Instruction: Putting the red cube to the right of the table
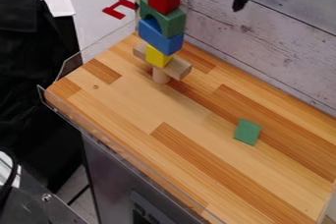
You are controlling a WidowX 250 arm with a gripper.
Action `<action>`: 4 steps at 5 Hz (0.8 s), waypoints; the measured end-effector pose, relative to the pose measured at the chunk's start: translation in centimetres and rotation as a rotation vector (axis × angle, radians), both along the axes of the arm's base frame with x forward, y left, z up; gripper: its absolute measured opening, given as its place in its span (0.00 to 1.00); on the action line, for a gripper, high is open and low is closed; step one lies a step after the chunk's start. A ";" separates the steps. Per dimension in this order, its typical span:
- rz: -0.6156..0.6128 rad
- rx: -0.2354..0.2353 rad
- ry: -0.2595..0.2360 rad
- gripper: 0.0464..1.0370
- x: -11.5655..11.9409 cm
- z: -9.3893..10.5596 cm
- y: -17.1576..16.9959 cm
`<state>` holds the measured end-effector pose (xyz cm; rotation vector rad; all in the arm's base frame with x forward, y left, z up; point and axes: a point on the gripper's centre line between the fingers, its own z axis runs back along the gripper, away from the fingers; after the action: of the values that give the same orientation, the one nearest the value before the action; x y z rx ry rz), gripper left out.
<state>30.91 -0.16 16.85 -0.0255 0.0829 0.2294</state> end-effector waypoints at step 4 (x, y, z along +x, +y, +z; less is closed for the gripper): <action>0.057 -0.014 -0.010 0.96 0.7 -0.1 6.6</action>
<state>31.56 6.44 16.71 -0.0427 0.0739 0.2860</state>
